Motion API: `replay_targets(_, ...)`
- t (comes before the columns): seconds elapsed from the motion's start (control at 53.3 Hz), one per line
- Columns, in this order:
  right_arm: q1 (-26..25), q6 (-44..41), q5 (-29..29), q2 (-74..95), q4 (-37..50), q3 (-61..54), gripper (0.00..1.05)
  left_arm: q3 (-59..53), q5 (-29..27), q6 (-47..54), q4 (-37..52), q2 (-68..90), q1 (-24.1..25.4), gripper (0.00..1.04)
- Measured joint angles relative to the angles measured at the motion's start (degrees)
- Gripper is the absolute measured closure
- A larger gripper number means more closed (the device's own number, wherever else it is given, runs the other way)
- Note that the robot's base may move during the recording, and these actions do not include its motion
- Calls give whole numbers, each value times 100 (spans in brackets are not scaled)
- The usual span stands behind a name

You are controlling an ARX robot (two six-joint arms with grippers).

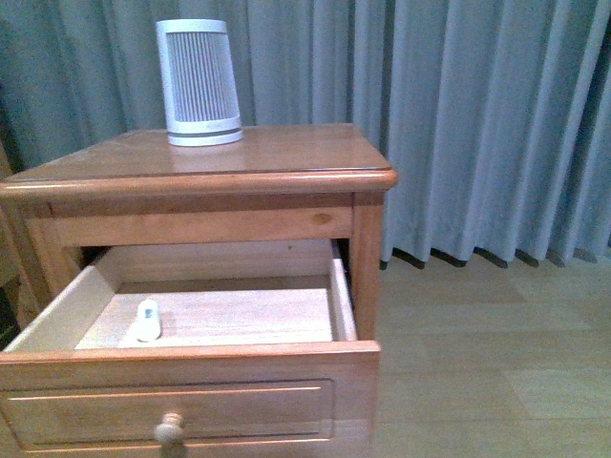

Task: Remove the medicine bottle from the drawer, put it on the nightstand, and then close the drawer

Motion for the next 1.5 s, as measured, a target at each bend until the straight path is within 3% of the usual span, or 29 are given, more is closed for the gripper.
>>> replay_targets(0.338,-2,0,-50,-2,0,0,7,-238,-28,2,-205,-481,0,102)
replay_targets(0.45,-2,0,-50,-9,0,0,7,-238,-26,4,-1119,-1246,-2,102)
replay_targets(0.638,-2,-2,-50,-4,0,0,7,-238,-13,4,-1224,-1467,-4,102)
replay_targets(0.675,-72,90,-308,96,-162,55,7,-238,-15,4,-1228,-1473,-4,102)
replay_targets(0.732,-289,474,-1248,796,-870,481,7,-238,-15,4,-1228,-1475,-4,102)
replay_targets(0.769,-247,667,-1602,1467,-852,811,7,-238,-9,4,-1228,-1475,-4,102)
replay_targets(0.844,4,809,-1617,2623,-409,1510,7,-238,-9,4,-1228,-1475,-4,102)
replay_targets(1.013,837,592,-1067,5259,798,3488,7,-238,-11,2,-1228,-1475,-4,102)
replay_targets(1.182,1486,317,-284,8559,852,5884,7,-238,-11,2,-1228,-1475,-4,59)
replay_targets(1.501,2162,295,197,11429,-234,7960,7,-238,-11,4,-1228,-1475,-4,6)
